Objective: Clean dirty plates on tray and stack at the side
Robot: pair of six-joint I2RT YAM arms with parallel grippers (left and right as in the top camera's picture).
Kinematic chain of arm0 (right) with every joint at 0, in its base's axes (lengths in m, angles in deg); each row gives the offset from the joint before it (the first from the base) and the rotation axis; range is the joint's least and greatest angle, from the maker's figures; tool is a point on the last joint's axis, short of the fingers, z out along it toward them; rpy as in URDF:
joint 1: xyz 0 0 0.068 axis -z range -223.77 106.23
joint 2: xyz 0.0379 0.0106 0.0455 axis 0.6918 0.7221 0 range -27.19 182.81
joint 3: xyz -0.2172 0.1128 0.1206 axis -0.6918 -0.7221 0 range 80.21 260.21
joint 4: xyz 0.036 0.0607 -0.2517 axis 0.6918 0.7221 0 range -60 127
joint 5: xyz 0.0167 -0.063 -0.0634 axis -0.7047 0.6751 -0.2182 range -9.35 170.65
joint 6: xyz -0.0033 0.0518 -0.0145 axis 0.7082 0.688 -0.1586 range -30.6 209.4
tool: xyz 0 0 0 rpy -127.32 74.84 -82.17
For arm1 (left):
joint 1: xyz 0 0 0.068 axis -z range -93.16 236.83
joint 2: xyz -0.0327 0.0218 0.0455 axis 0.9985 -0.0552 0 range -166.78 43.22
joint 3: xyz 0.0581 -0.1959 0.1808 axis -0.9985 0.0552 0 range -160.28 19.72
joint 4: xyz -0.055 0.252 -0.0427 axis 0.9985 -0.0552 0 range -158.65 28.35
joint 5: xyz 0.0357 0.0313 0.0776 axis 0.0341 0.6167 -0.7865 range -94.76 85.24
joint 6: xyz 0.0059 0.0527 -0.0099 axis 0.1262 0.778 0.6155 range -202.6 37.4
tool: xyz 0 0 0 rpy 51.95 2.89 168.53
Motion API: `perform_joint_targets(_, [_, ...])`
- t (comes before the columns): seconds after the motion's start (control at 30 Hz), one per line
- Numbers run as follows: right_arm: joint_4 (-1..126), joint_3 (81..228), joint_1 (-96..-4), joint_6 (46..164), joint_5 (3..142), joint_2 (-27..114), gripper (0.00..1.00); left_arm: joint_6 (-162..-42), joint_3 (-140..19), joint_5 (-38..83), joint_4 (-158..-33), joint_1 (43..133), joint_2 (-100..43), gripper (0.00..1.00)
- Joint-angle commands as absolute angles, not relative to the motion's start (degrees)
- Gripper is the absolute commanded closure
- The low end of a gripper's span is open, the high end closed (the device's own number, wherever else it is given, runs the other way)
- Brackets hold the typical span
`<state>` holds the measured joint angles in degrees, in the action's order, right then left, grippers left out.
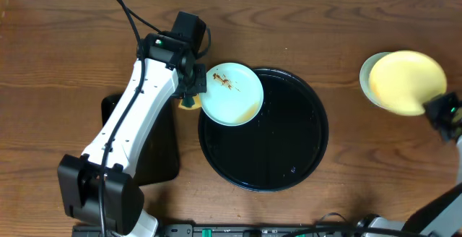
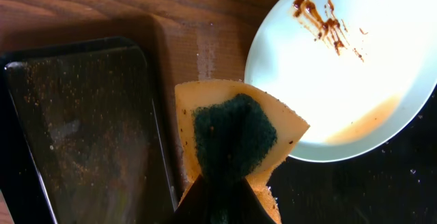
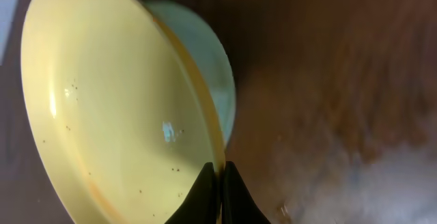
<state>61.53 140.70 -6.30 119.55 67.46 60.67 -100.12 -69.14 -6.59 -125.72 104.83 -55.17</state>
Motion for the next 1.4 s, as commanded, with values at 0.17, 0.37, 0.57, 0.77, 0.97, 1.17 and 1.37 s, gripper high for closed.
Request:
perform_joint_targets(0.17, [60.76,147.69,-6.30,122.61,67.50,72.25,0.98,-99.14,-69.38,-6.67,-125.85,104.53,-55.25,0.93])
perform_joint_targets(0.37, [58.27,147.69,-8.22,122.59,66.96,77.78,0.98,-99.14,-69.38,-6.67,-125.83,104.53,-55.25,0.93])
perform_joint_targets(0.57, [54.25,147.69,-13.64,124.18,66.85,80.77,0.99,-99.16,-69.38,-6.67,-125.83,104.53,-55.25,0.93])
perform_joint_targets(0.77, [52.15,147.69,-19.19,127.20,67.61,80.88,0.24,-99.14,-69.38,-6.67,-125.83,104.53,-55.25,0.93])
perform_joint_targets(0.97, [55.41,147.71,-18.65,126.32,67.55,80.34,0.01,-99.11,-69.38,-6.67,-125.83,104.53,-55.25,0.92])
perform_joint_targets(1.17, [56.39,148.96,-18.76,121.69,67.50,74.06,0.01,-99.07,-69.38,-7.02,-125.83,104.51,-55.25,0.93])
perform_joint_targets(1.37, [66.64,158.20,-20.46,115.53,67.59,65.69,0.01,-99.16,-69.38,-9.82,-125.85,104.31,-55.25,0.93])
